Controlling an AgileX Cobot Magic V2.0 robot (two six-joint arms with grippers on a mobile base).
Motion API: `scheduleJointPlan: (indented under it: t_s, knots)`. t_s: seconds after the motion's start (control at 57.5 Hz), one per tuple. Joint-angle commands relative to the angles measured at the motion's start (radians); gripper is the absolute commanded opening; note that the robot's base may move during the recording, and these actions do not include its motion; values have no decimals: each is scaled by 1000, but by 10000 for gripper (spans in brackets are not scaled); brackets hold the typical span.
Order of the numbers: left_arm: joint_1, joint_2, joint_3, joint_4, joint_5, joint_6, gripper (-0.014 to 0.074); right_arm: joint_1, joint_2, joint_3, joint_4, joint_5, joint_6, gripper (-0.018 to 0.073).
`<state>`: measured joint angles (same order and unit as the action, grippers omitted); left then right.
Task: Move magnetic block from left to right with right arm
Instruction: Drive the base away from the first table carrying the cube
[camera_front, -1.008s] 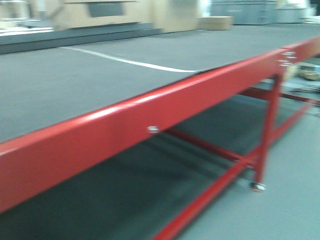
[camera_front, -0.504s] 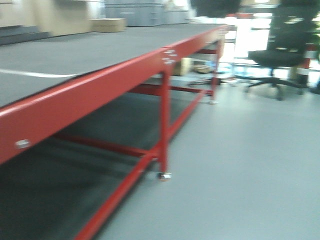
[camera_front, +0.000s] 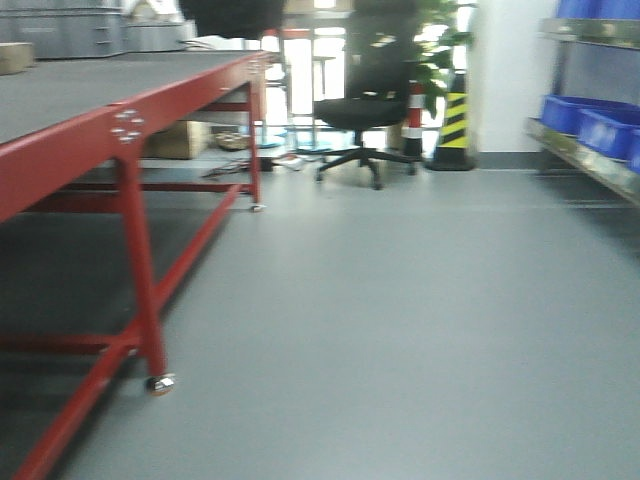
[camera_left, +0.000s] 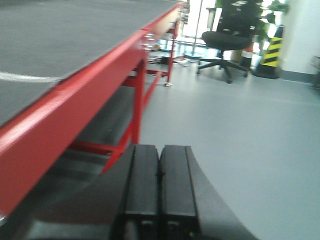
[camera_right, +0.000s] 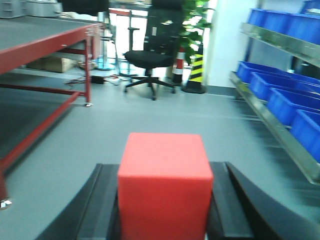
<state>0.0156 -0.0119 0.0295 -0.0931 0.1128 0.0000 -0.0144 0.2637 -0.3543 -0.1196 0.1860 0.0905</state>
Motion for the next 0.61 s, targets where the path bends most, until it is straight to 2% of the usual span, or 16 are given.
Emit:
scheduleJointPlan:
  t_s: [0.0,0.591]
  knots:
    - [1,-12,8,-9,-87,0,-126,-6,7,-28,-12,-85,-7,221]
    - [1,-12,8,-9,-87,0,-126,-6,7,-28,-12,-86,-7,221]
